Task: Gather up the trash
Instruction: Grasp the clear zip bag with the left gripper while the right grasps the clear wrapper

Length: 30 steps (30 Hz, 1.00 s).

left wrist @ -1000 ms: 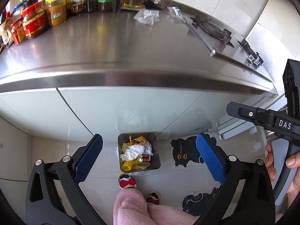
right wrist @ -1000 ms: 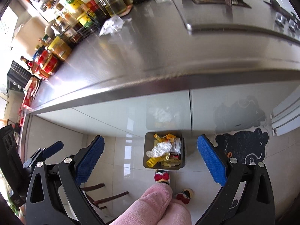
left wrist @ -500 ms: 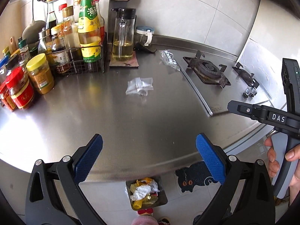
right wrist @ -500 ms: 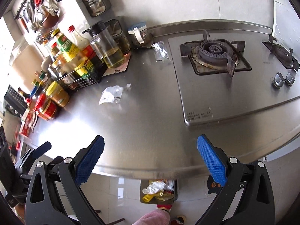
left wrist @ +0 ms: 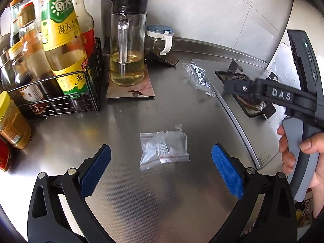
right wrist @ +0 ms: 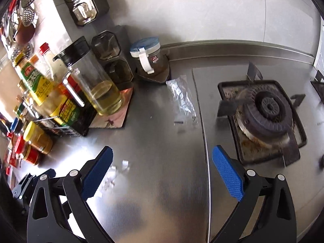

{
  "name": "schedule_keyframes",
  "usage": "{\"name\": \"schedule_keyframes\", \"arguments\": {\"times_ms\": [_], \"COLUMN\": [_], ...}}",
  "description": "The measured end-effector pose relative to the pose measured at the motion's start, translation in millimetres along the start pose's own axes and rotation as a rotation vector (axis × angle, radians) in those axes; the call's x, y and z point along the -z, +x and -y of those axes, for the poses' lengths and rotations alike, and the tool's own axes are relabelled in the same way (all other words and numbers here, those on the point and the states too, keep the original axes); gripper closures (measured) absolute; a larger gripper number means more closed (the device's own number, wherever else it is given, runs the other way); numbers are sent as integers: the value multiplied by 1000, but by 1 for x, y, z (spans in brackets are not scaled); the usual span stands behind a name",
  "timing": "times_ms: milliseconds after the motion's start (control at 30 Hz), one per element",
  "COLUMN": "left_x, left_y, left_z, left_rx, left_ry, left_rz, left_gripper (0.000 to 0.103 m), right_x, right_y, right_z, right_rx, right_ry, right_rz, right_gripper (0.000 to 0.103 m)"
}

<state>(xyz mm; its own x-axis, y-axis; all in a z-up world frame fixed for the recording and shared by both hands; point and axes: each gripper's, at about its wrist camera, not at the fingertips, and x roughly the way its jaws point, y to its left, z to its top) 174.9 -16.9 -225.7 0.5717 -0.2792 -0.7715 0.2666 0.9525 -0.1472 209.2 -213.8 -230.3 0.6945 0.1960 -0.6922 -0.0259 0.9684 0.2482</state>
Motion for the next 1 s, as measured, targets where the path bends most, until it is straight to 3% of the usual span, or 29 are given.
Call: {"name": "schedule_keyframes", "arguments": {"times_ms": [233,367,533,567,700,800,833,1000], "left_x": [-14,-18,-20,-20,-19,-15,-15,-12], "left_y": [41,57,67,69,75,75,74,68], "left_z": [-7,-13,-18,-18,-19,-18,-18,-16], "left_rx": [10,10,13,15,14,21,24,47], "left_ry": [-6,-11,-7,-9,-4,4,5,-13], "left_rz": [-41,-58,-80,-84,-100,-102,-101,-105], "left_gripper": [9,17,25,28,45,57,61,80], "right_x": [-38,-48,-48,-47,-40,-36,-35,-26], "right_y": [62,89,109,112,121,120,120,104], "right_z": [2,7,9,9,6,5,5,1], "right_rx": [17,51,105,99,130,128,124,91], "right_ry": [-3,-8,-43,-42,-70,-83,-86,-105], "right_rz": [-23,-22,-43,-59,-85,-83,-85,-93], "right_gripper": [25,29,41,43,72,82,92,100]}}
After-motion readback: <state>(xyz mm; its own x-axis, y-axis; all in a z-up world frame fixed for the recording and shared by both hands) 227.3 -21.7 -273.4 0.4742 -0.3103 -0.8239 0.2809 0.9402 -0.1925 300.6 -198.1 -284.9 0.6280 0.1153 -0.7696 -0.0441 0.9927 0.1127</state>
